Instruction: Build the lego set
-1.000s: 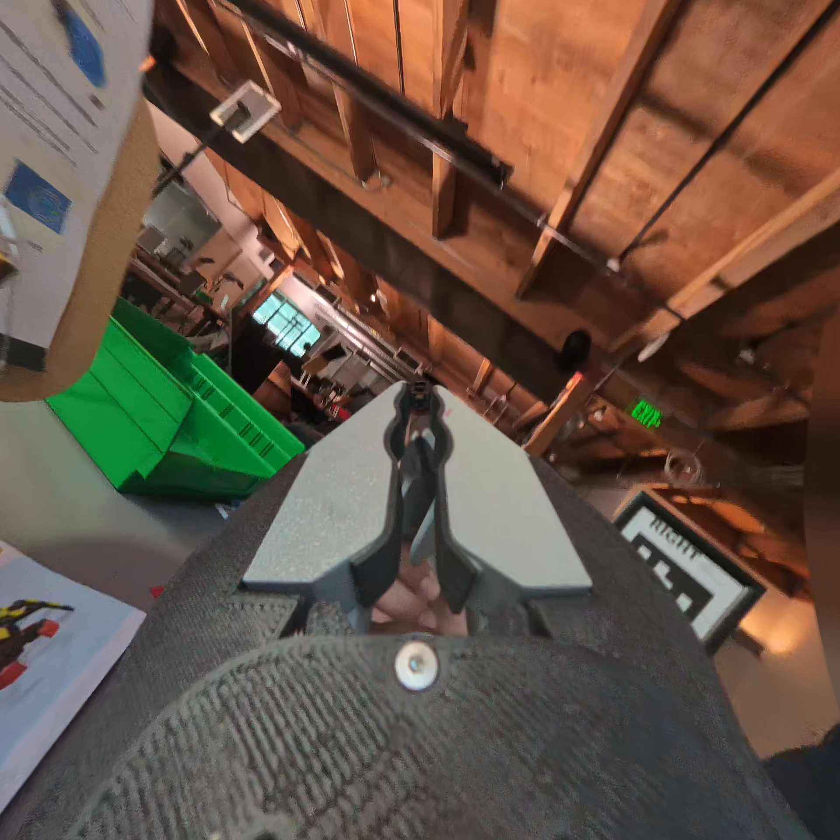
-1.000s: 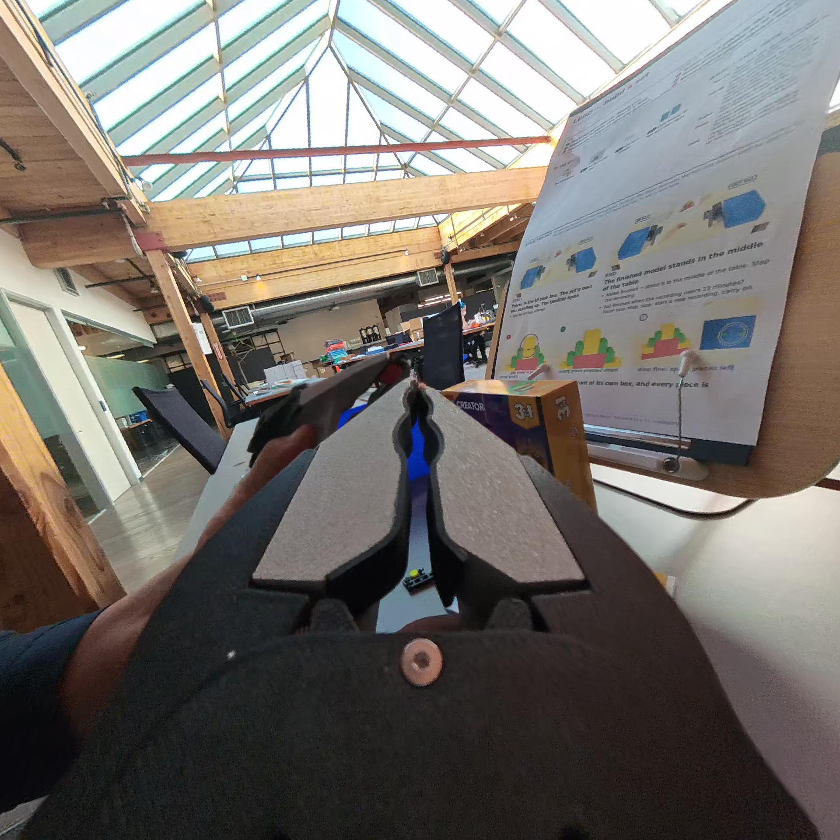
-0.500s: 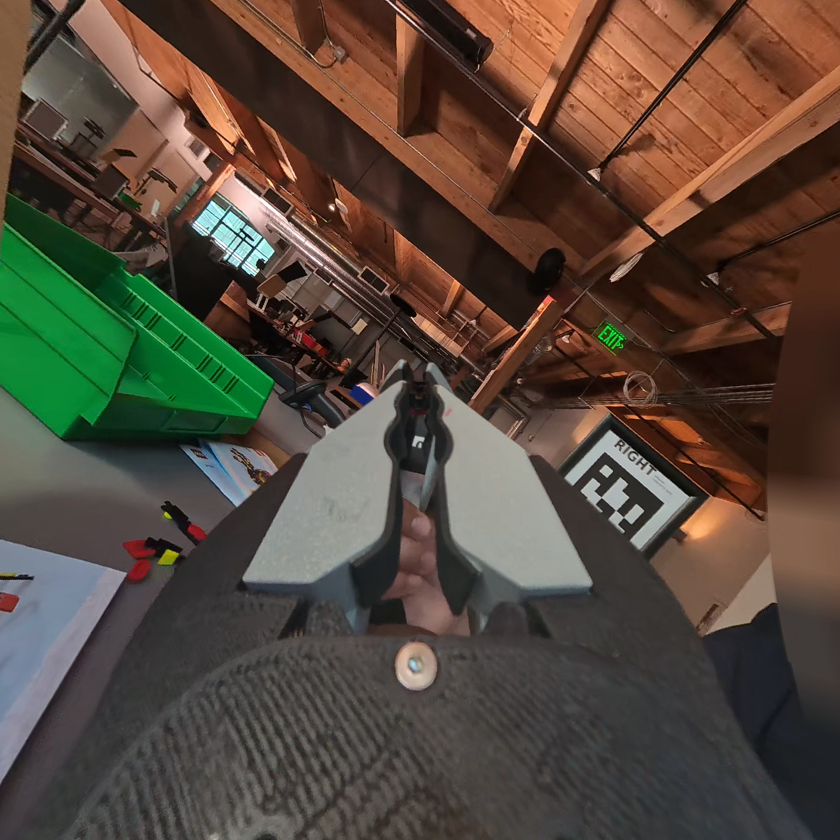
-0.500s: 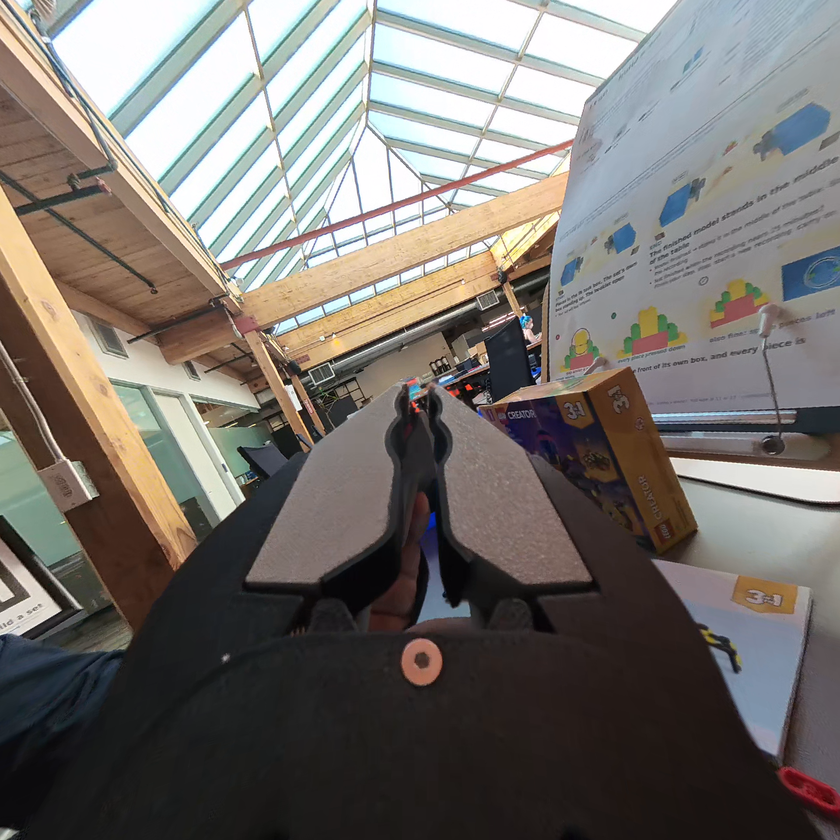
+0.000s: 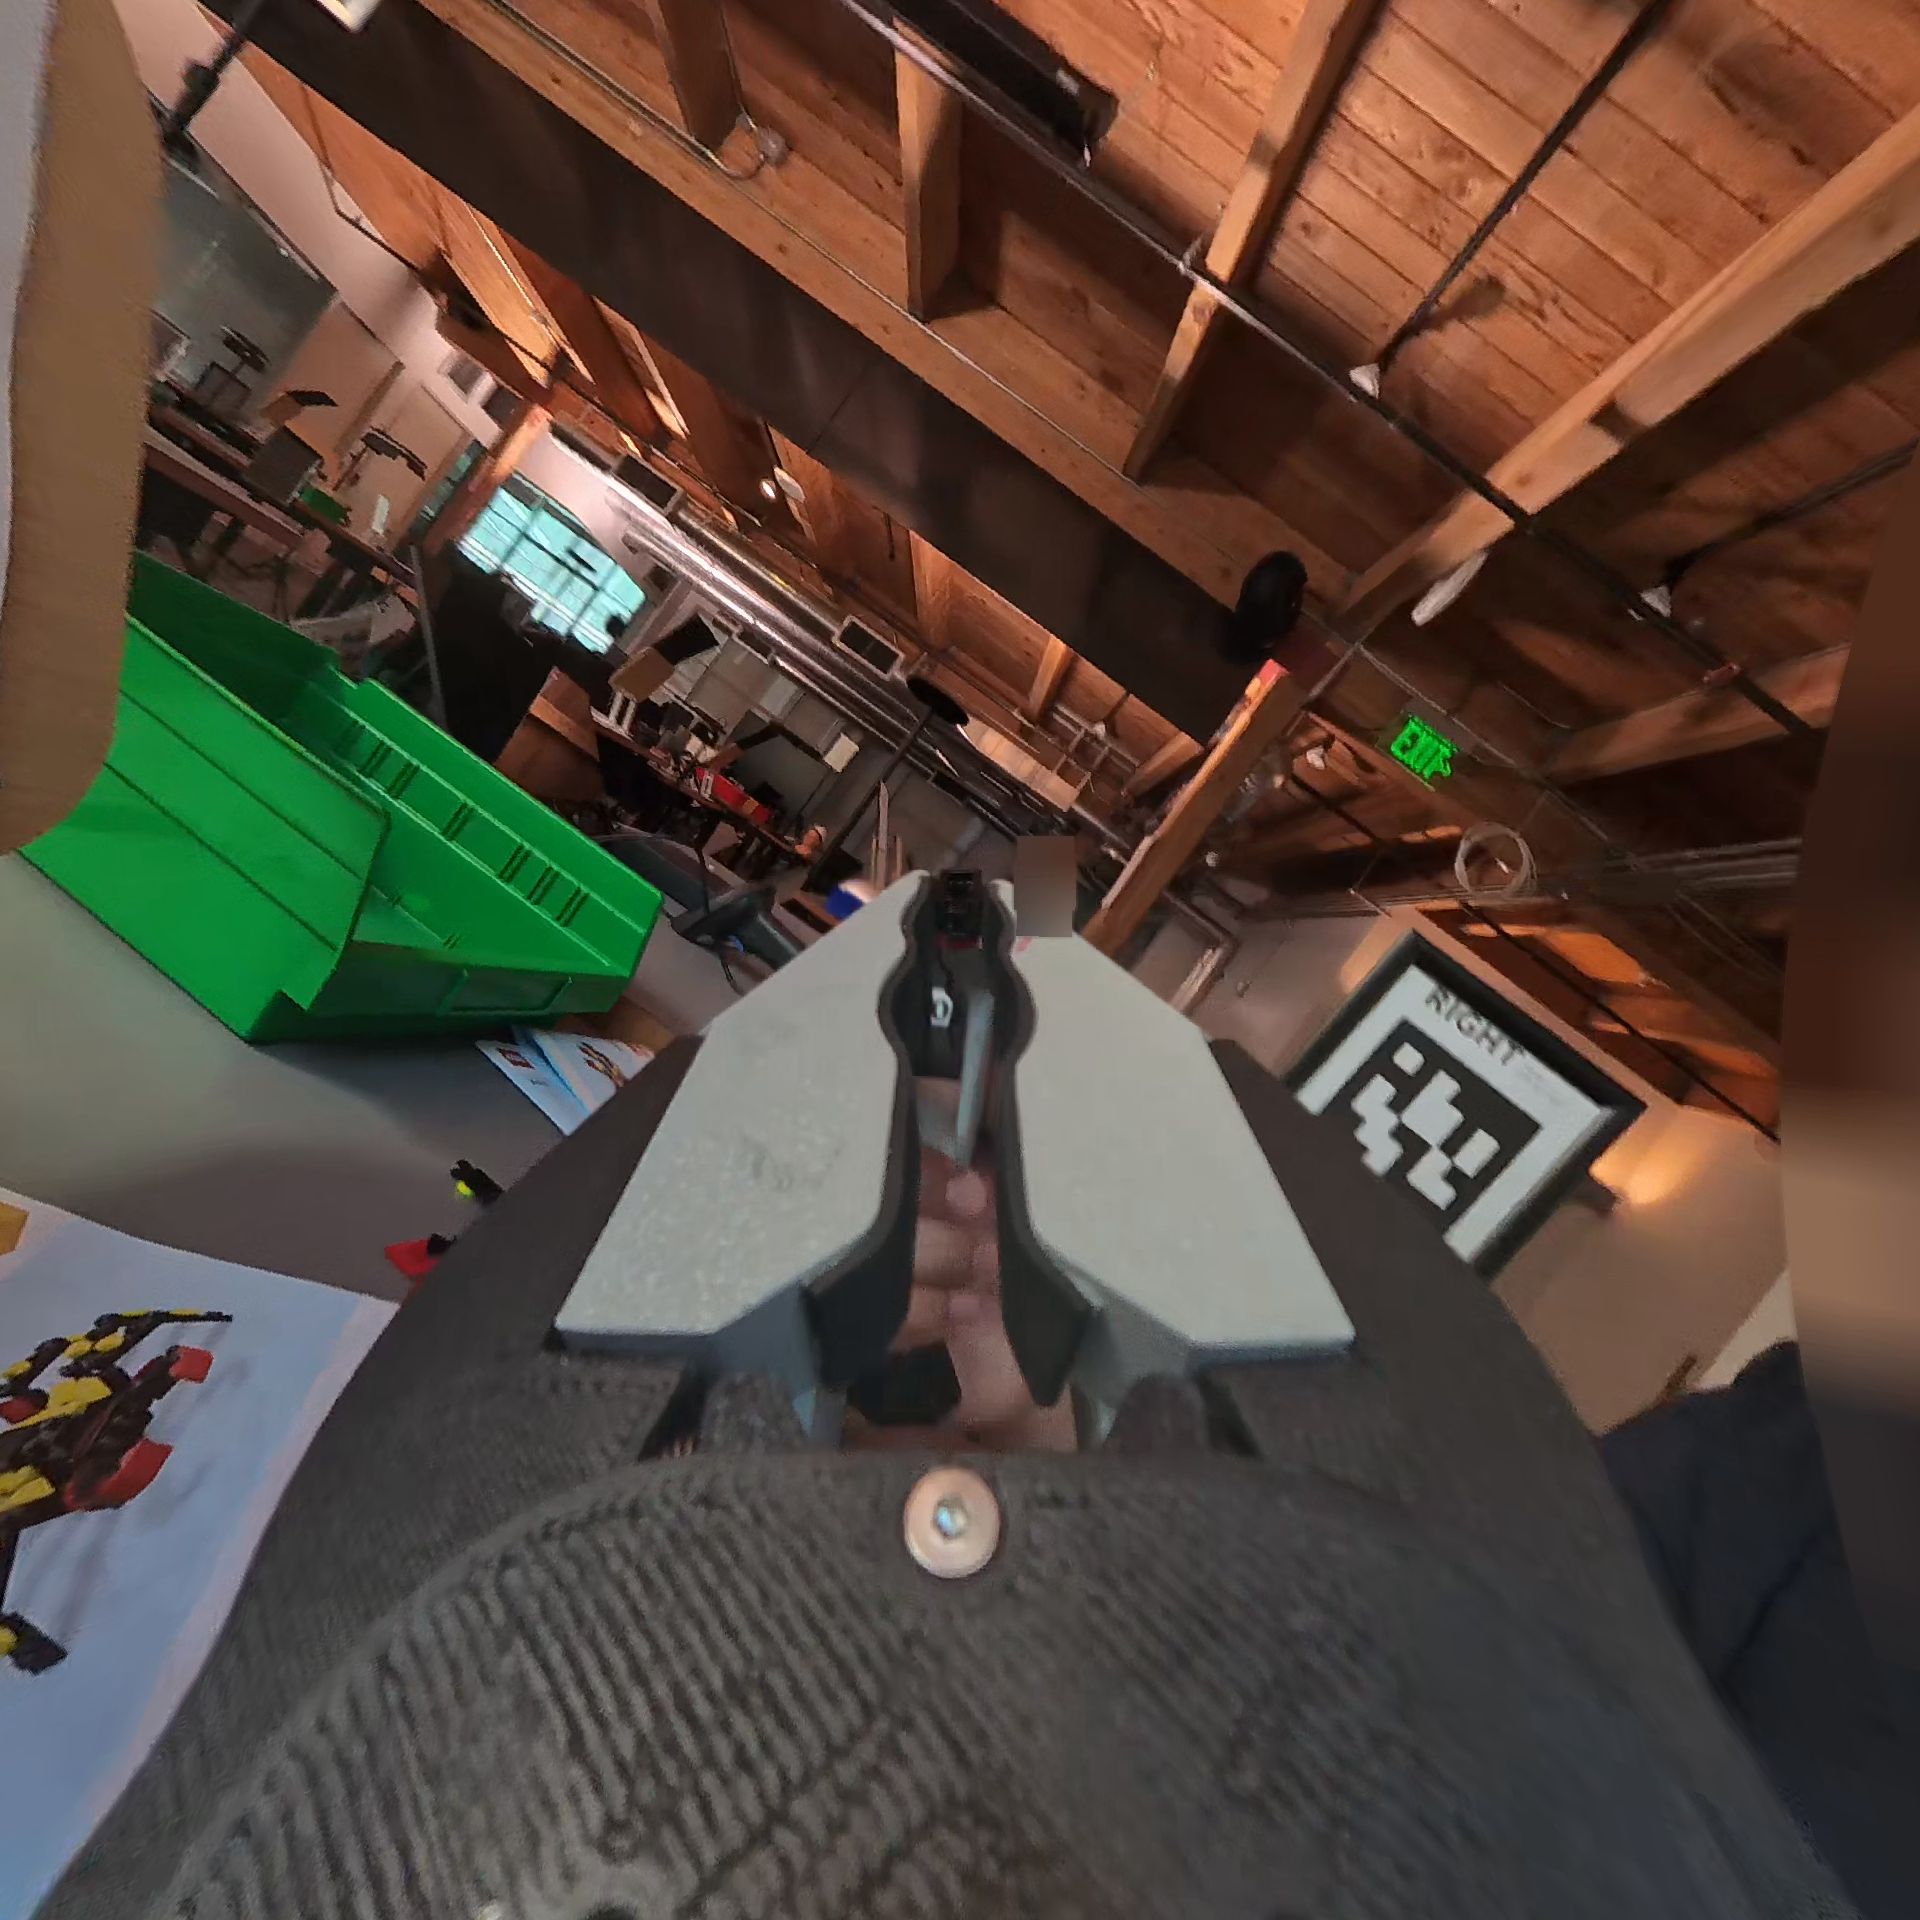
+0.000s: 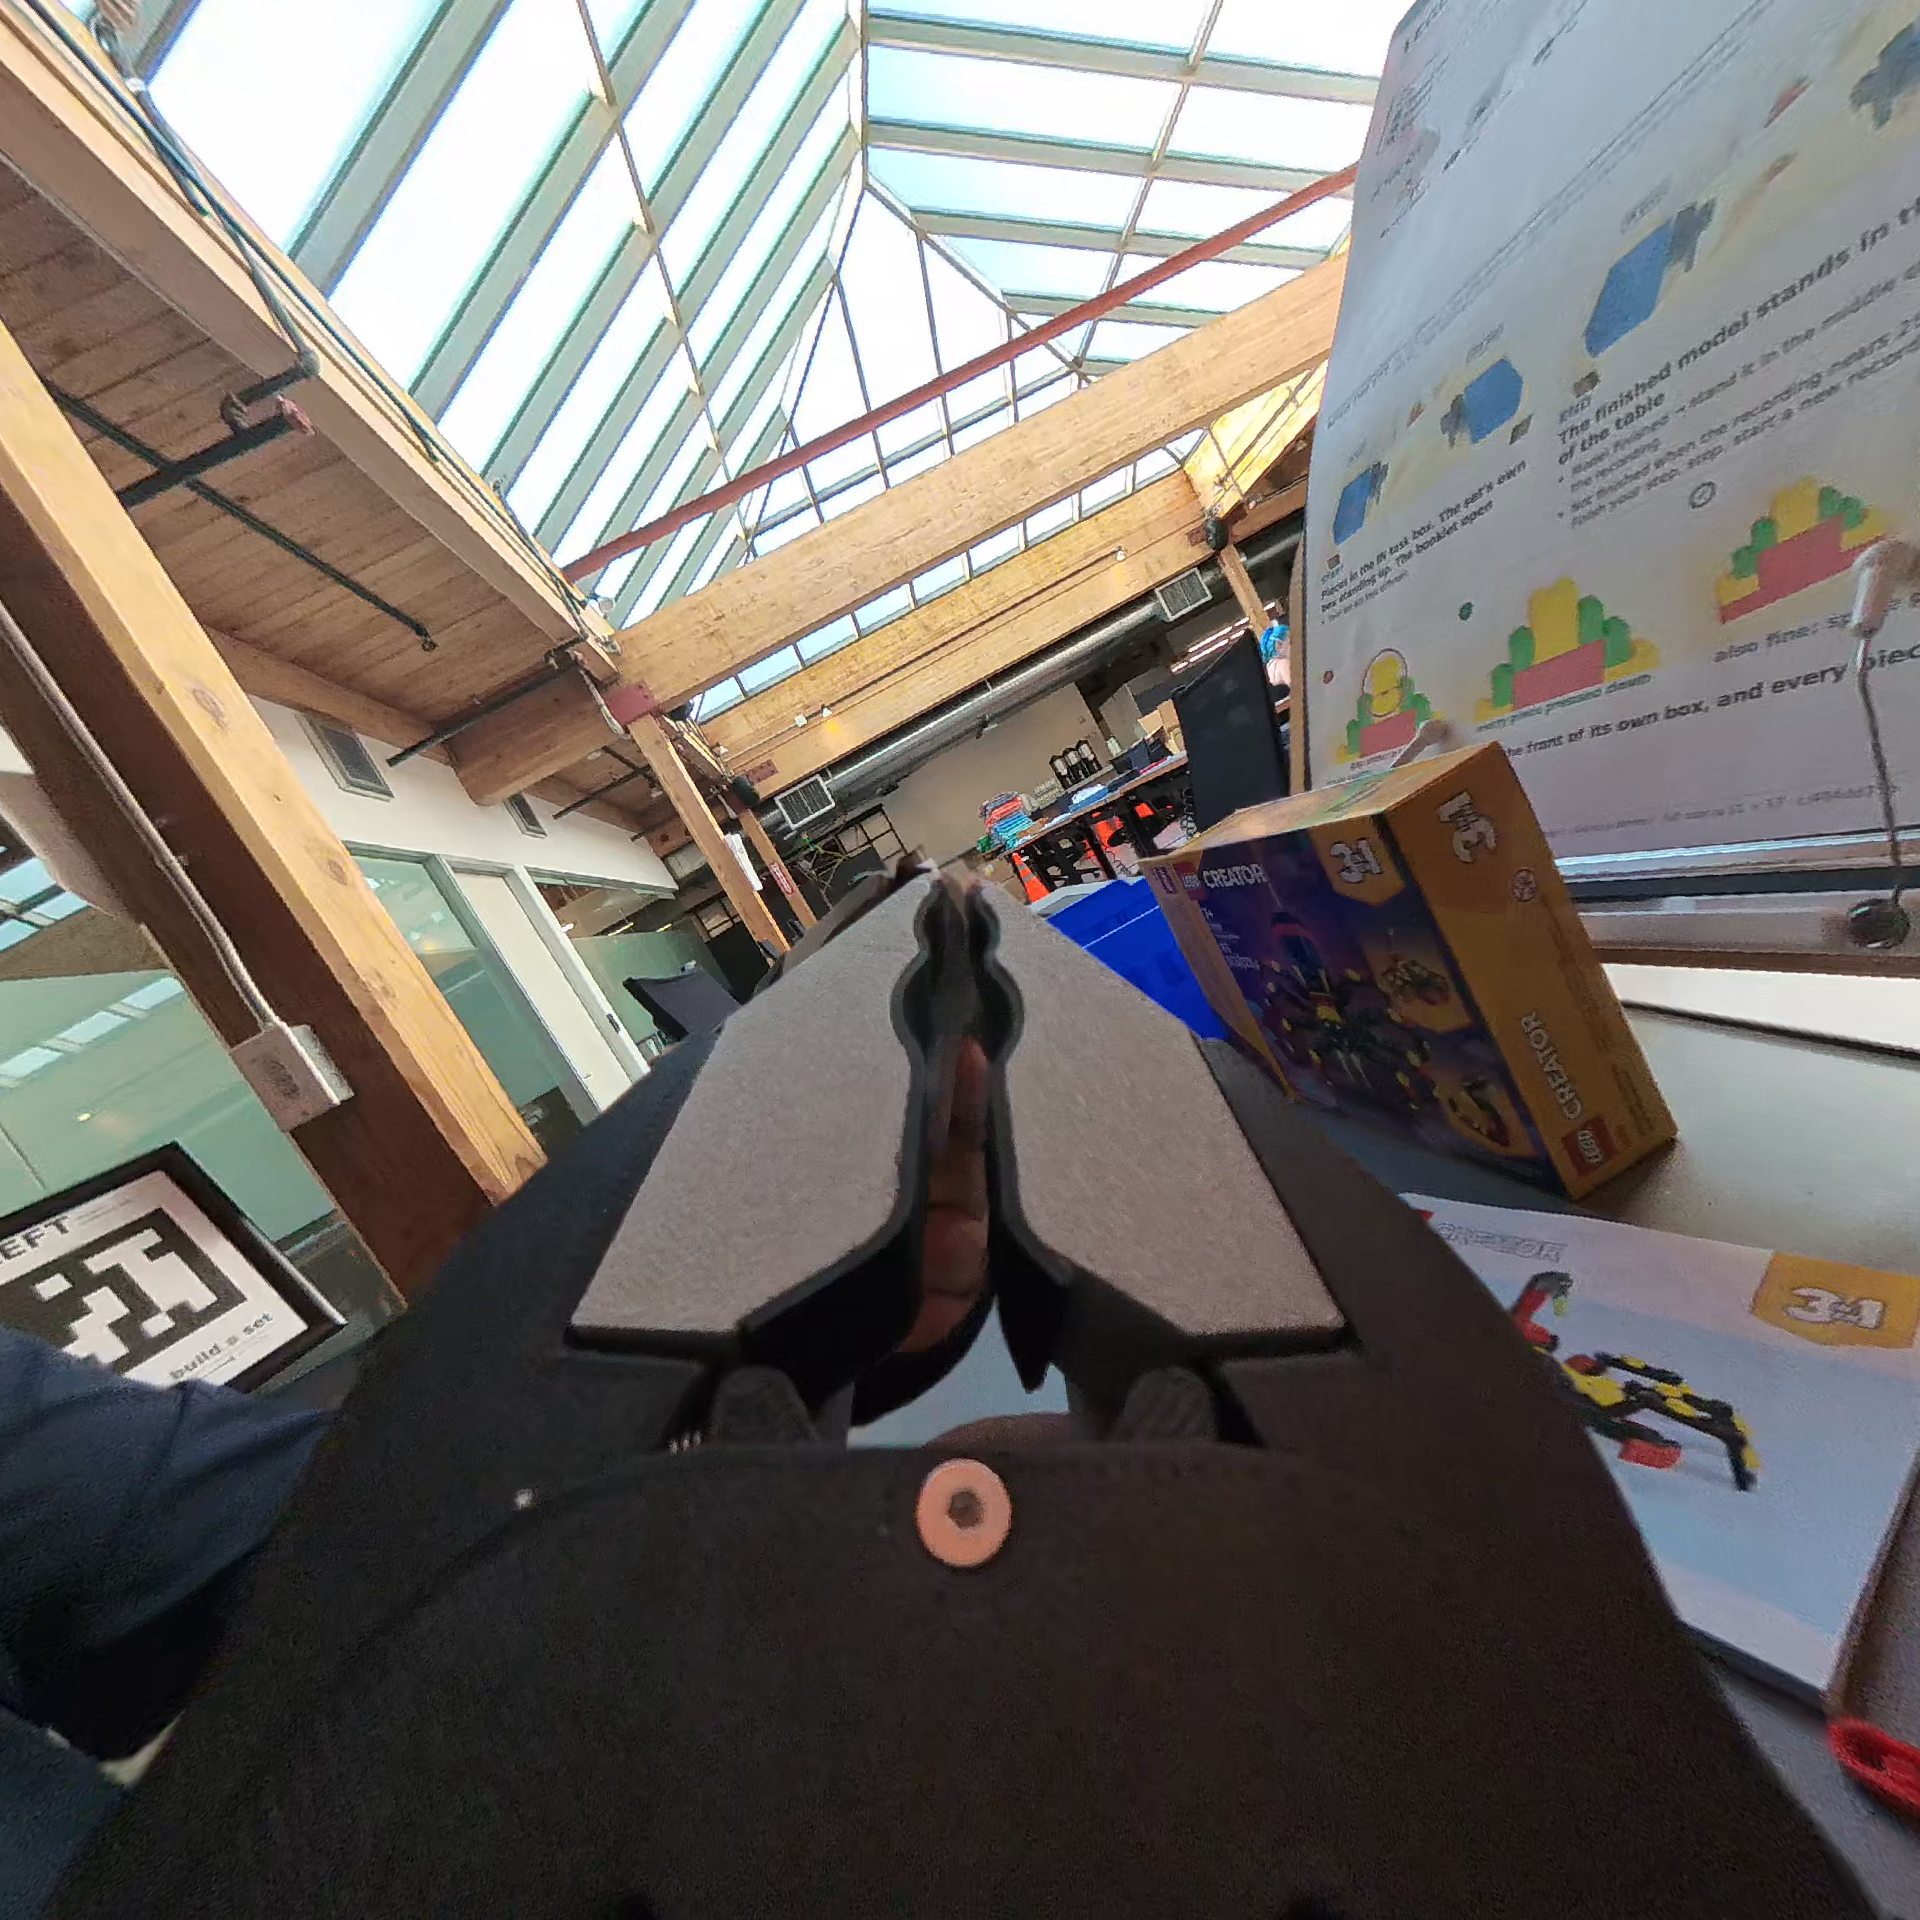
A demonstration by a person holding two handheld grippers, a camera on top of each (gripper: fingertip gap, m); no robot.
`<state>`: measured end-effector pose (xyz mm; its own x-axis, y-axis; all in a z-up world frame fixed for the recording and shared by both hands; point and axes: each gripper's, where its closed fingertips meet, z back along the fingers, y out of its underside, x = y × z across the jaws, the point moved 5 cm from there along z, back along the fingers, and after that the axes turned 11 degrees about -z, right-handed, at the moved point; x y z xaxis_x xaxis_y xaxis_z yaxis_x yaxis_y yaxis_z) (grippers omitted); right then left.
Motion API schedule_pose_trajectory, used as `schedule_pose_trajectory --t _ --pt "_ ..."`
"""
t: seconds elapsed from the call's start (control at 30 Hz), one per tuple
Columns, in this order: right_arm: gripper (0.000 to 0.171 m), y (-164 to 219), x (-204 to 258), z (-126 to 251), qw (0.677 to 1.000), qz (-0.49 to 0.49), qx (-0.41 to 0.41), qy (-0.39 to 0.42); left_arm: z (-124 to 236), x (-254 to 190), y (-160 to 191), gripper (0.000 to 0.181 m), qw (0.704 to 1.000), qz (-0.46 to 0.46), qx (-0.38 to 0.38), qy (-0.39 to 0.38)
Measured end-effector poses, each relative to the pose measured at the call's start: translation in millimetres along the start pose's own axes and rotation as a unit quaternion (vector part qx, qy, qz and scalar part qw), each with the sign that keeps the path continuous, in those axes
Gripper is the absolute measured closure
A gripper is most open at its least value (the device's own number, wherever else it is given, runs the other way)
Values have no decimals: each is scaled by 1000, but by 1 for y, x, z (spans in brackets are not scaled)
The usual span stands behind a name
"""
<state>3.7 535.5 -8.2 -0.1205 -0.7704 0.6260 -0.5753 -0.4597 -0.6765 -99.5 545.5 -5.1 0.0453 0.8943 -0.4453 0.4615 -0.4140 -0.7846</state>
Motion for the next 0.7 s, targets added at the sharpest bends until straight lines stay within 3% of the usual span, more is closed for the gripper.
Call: schedule_pose_trajectory --t 0.2,0.5,0.7 --pt "171 11 5 13 984 48 172 -15 40 11 24 176 972 -94 215 16" --pt "166 69 2 11 919 145 365 33 65 8 48 176 919 -140 366 48" --pt "165 98 -4 7 884 182 428 52 66 3 65 176 891 -165 418 61"
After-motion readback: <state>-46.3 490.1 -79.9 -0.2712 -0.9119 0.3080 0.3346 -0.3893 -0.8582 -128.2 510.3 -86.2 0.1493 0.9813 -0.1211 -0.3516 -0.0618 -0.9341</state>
